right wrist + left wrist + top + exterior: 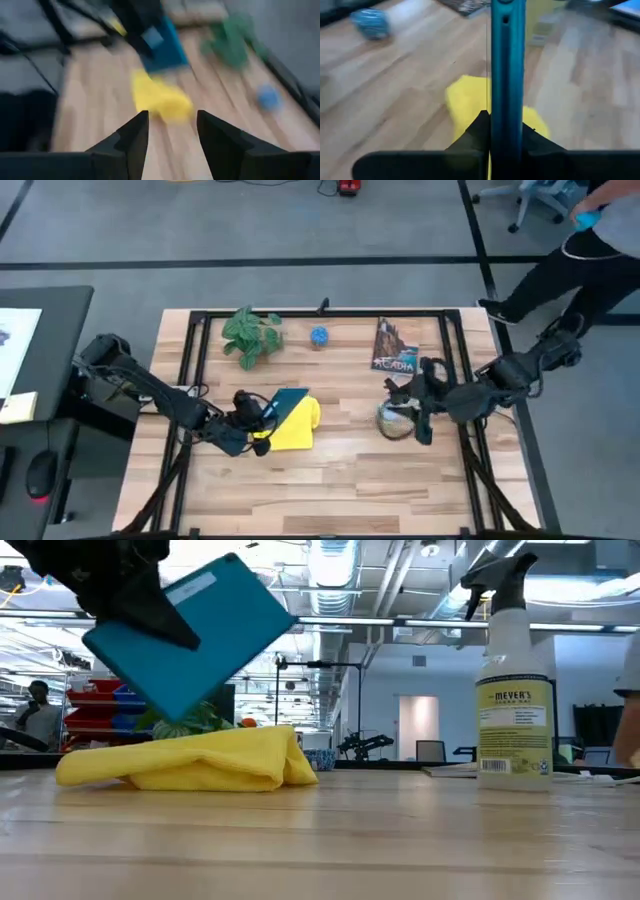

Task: Apply microfiber cloth
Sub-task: Wipe the blue tablet with the yellow microfiber cloth

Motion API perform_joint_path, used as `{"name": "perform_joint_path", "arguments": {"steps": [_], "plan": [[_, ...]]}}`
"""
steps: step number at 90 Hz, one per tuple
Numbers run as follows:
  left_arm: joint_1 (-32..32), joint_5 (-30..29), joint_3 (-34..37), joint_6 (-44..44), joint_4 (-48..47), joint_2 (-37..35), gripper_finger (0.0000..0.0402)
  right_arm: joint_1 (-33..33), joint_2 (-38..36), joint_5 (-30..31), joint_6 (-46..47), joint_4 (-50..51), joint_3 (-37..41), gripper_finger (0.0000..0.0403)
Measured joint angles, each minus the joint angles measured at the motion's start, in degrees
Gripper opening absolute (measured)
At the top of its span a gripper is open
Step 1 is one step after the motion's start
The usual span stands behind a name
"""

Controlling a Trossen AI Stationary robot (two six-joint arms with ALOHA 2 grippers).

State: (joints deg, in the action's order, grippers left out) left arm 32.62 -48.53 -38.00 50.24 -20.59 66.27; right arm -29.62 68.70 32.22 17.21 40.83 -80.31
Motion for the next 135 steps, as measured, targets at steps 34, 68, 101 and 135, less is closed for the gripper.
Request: {"name": "perform_joint_path", "arguments": {"steps": [34, 68, 101, 135], "plan": [[5.13, -2.14, -0.04, 13.01, -14.70, -6.77, 0.0009, 7.74, 23.52, -12.90, -23.30, -28.38, 0.09, 0.0155], [5.55, -1.70, 11.19, 8.28, 10.39, -5.72, 0.0009, 13.76, 40.51, -27.59, -20.24, -33.17, 0.17, 0.0155], [5.20, -1.16, 14.67, -1.81, 21.81, 3.46, 0.0009, 16.35, 47.09, -27.56, -20.50, -35.65, 0.11, 0.0155], [5.18, -1.90, 14.61, 1.44, 22.24, 5.95, 0.0009, 17.79, 50.71, -27.70, -22.20, -39.76, 0.10, 0.0207]]}}
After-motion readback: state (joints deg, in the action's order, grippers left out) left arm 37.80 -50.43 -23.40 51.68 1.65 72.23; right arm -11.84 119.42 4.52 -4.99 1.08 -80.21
